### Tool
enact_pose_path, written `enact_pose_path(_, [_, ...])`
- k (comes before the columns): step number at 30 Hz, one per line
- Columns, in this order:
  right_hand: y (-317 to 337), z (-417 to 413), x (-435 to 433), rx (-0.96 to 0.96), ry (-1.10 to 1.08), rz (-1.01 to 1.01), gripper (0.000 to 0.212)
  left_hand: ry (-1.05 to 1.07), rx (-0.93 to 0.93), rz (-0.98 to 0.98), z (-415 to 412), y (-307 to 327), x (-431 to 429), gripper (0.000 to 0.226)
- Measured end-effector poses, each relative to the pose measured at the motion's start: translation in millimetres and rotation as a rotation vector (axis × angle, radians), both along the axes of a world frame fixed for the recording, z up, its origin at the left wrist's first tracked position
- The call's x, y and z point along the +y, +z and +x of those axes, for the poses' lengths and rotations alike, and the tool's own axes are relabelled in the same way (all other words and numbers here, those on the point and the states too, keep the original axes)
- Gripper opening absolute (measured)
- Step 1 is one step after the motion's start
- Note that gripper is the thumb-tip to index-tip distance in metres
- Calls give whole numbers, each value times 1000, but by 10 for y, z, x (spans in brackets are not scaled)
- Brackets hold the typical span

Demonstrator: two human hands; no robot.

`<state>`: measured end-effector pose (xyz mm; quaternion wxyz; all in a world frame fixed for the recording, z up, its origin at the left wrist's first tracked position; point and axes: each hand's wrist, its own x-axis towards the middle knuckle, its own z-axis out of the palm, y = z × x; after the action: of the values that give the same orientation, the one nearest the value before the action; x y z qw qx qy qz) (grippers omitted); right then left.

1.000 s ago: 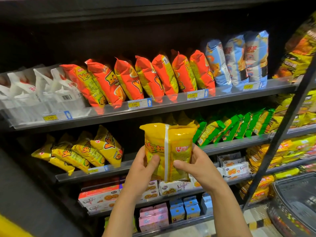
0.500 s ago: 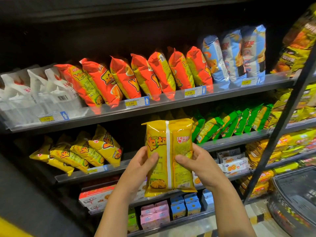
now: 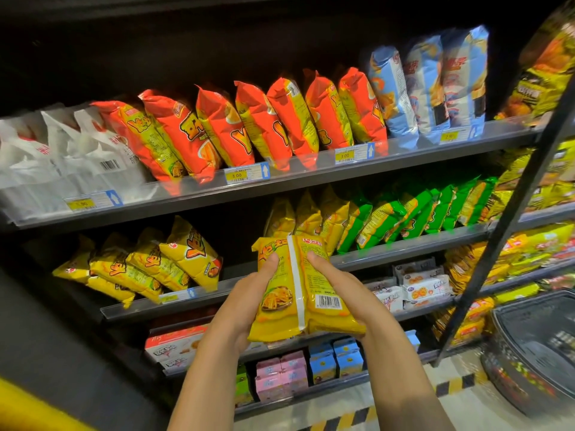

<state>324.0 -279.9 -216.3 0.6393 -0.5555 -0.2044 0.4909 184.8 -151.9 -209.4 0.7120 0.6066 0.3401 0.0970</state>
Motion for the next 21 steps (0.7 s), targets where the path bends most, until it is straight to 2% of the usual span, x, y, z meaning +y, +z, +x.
enact_pose_path(3, [-45, -69, 34, 174, -40, 23, 39, 51, -37, 107, 2, 22, -55, 39])
enact_pose_path(5, [-143, -46, 45, 177, -75, 26, 42, 135, -30, 207, 10, -11, -41, 57])
enact_pose_path(6, [-183, -34, 51, 158, -89, 38, 42, 191, -34, 266, 13, -46, -18, 64])
enact_pose_path(8, [-241, -26, 68, 49, -155, 63, 42, 302, -42, 438, -7, -59, 2, 49])
enact_pose_path(10, [-258, -47, 107, -98, -232, 83, 42, 306, -58, 545, -10, -25, -27, 36])
enact_pose_path(14, [-201, -168, 185, -310, -288, 113, 46, 138, -79, 552, 63, -12, -121, 36])
enact_pose_path(16, [-174, -197, 200, -393, -253, 103, 66, 84, -62, 526, 81, -28, -148, 56])
enact_pose_path(18, [-178, -174, 202, -417, -203, 89, 76, 73, -67, 502, 72, -17, -152, 57])
enact_pose_path(19, [-177, -161, 205, -428, -185, 81, 71, 80, -73, 482, 58, 8, -159, 56])
enact_pose_path(21, [-132, -166, 187, -447, -154, 78, 54, 125, -83, 413, 35, 4, -133, 71])
